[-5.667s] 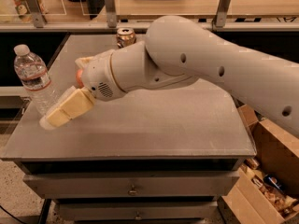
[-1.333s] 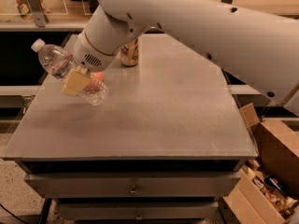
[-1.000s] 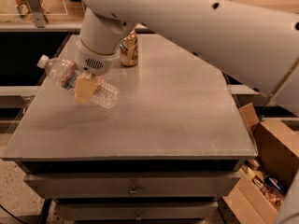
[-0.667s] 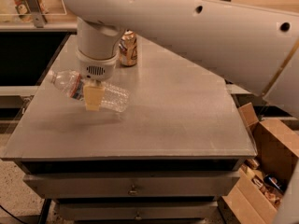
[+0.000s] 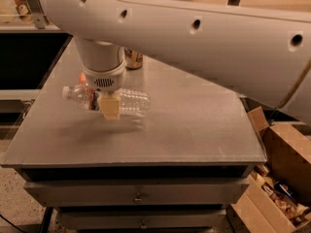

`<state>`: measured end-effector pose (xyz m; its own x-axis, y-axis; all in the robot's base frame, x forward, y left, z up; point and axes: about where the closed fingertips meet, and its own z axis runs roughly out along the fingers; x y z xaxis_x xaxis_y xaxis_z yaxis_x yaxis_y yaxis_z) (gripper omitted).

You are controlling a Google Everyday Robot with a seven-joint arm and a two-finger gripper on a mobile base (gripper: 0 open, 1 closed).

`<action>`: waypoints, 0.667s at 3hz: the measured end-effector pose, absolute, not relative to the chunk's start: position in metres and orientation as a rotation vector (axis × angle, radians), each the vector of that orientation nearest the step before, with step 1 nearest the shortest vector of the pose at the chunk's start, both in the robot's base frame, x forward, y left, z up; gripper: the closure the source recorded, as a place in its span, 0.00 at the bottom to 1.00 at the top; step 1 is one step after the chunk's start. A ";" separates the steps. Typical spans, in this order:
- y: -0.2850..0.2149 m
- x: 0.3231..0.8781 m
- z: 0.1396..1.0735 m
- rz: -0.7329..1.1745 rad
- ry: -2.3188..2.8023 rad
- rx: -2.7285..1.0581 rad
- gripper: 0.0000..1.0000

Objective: Knock water bottle over

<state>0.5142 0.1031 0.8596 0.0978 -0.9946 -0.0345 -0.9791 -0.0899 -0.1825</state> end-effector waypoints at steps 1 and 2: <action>0.099 0.506 0.848 -0.180 2.021 -2.226 0.37; 0.098 0.500 0.839 -0.194 2.029 -2.248 0.13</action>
Offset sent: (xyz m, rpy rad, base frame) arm -0.0216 -0.0066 -0.0288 -0.0861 0.0239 0.0071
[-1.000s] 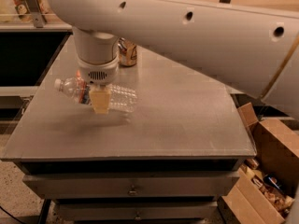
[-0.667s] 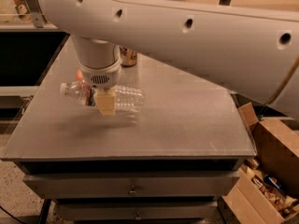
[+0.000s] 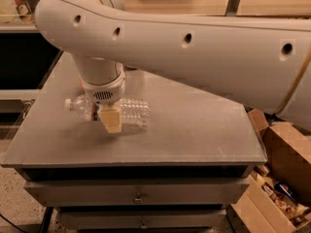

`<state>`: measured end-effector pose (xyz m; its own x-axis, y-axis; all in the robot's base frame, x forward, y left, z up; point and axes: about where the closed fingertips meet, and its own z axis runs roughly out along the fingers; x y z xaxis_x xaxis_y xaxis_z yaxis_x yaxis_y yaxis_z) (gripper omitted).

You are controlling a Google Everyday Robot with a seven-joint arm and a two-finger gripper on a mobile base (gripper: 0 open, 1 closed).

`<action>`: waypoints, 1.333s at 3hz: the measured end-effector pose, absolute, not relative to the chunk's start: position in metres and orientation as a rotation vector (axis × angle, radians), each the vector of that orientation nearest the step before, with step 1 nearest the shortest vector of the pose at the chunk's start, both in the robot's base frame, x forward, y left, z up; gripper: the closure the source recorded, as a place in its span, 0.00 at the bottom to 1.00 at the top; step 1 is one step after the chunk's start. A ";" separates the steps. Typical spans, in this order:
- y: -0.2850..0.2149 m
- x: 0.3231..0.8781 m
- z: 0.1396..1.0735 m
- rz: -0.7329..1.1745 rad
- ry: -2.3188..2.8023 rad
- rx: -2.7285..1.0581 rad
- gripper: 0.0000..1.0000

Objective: Knock water bottle over

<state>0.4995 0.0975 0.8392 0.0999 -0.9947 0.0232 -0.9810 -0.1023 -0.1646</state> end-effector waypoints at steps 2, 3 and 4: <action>0.091 0.499 0.840 -0.066 2.064 -2.178 0.00; 0.099 0.488 0.840 0.052 2.078 -2.150 0.00; 0.099 0.487 0.840 0.052 2.078 -2.150 0.00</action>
Offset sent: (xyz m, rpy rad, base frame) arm 0.0056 -0.0157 0.0192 0.3967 0.1493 -0.1587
